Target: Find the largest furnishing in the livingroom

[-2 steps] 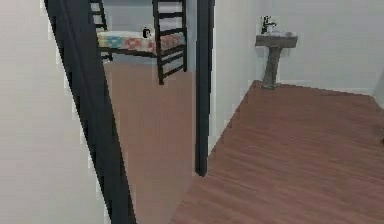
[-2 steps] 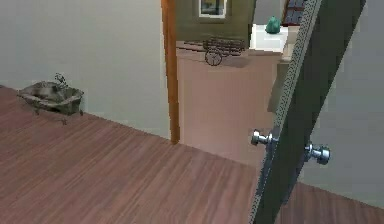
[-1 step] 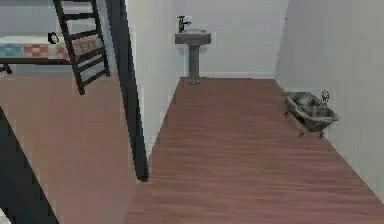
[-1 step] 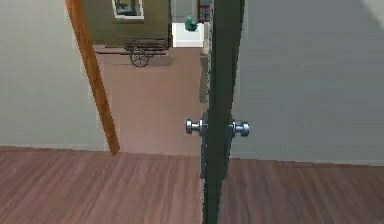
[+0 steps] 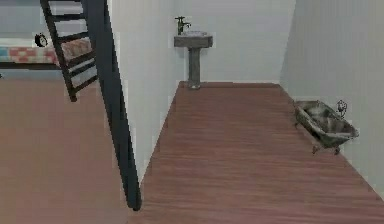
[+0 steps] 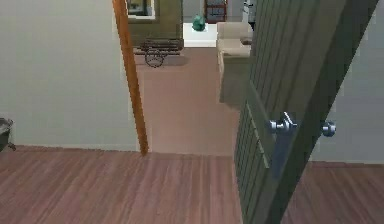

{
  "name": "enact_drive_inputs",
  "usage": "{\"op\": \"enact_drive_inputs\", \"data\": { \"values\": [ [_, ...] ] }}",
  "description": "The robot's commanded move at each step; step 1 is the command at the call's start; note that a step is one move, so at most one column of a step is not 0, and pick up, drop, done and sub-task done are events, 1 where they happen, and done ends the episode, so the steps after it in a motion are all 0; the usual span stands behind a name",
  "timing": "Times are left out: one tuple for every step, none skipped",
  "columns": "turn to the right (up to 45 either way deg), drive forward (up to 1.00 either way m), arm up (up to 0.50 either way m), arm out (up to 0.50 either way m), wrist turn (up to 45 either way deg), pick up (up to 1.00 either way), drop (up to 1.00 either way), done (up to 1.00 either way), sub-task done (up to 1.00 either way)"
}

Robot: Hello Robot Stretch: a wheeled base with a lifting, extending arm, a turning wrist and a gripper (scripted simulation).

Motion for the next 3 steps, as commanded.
{"op": "enact_drive_inputs", "data": {
  "values": [
    [45.0, 0.0, 0.0, 0.0, 0.0, 0.0, 0.0, 0.0, 0.0],
    [30.0, 0.0, 0.0, 0.0, 0.0, 0.0, 0.0, 0.0, 0.0],
    [0.0, 0.4, 0.0, 0.0, 0.0, 0.0, 0.0, 0.0, 0.0]
  ]
}}
